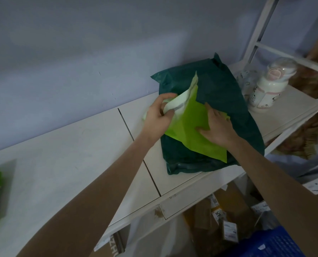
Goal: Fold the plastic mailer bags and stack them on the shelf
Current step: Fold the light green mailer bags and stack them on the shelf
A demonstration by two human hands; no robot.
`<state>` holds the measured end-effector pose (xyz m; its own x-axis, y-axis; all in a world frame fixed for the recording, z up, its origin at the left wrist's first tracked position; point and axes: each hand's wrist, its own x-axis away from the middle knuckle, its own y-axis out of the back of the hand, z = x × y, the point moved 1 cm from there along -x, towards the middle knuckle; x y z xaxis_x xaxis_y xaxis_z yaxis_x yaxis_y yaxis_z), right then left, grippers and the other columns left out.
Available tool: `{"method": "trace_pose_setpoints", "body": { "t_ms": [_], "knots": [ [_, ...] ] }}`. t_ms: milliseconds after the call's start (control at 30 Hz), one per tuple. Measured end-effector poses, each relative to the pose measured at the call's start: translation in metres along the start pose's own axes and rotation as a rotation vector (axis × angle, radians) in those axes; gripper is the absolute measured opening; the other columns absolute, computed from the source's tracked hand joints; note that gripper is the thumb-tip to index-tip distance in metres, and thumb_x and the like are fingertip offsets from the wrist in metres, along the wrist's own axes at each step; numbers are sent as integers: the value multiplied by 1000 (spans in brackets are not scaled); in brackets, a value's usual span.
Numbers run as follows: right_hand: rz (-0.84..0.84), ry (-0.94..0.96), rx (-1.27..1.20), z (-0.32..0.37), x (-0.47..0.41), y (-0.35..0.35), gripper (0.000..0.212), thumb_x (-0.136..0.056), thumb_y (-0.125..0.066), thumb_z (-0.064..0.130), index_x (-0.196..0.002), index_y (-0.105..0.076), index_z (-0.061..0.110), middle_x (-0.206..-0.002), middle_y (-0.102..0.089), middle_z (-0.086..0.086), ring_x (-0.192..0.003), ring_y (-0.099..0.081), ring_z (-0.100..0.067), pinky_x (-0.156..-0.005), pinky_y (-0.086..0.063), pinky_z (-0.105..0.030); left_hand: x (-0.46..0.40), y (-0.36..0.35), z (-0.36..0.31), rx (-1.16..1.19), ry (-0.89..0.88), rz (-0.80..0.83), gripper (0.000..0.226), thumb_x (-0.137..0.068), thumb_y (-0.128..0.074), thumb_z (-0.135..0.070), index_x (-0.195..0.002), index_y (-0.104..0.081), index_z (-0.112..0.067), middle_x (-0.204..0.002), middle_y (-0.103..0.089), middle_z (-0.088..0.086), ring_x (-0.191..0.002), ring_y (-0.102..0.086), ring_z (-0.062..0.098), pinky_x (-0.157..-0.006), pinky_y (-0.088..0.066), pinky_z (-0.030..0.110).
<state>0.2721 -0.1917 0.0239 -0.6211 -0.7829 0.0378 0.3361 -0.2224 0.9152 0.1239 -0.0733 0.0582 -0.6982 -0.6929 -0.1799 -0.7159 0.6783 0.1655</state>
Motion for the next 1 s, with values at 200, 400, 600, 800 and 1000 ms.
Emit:
{"method": "trace_pose_setpoints", "body": {
  "t_ms": [200, 400, 600, 800, 1000],
  "knots": [
    [-37, 26, -217, 4, -1, 10, 97, -83, -66, 37, -150, 1, 14, -155, -20, -9, -142, -20, -29, -111, -23, -55, -2, -10, -20, 114, 10, -27, 41, -84, -40, 7, -104, -55, -26, -100, -59, 0, -90, -56, 16, -76, -48, 25],
    [-111, 35, -377, 8, -7, 19, 114, -56, -62, 74, -147, -16, 23, -143, -39, -5, -130, -38, -30, -104, -32, -59, -12, -4, -32, 279, 17, -137, 40, -85, -32, 10, -100, -51, -22, -102, -56, 2, -96, -55, 20, -80, -47, 34],
    [-7, 85, -637, 20, 1, 27, 39, -82, -69, 33, -117, -57, 19, -115, -61, -4, -102, -57, -16, -87, -46, -30, -19, 17, -42, 221, -4, -278, 43, -85, -32, 7, -103, -50, -28, -100, -54, 2, -84, -52, 18, -72, -45, 32],
    [-73, 128, -743, 42, 4, 31, 35, -85, -67, 31, -116, -55, 20, -105, -60, 7, -95, -58, -9, -81, -46, -24, -17, 51, -54, 185, -66, -406, 25, -92, -41, -8, -113, -45, -22, -90, -52, 0, -76, -52, 14, -69, -44, 26],
    [-170, 179, -886, 78, 8, 31, 24, -86, -66, 30, -107, -56, 22, -93, -60, 17, -85, -57, 6, -71, -46, -11, 6, 74, -50, 115, 206, -315, 59, -92, -51, -45, -142, -28, -22, -123, -52, -6, -105, -58, 9, -94, -48, 32]
  ]
}}
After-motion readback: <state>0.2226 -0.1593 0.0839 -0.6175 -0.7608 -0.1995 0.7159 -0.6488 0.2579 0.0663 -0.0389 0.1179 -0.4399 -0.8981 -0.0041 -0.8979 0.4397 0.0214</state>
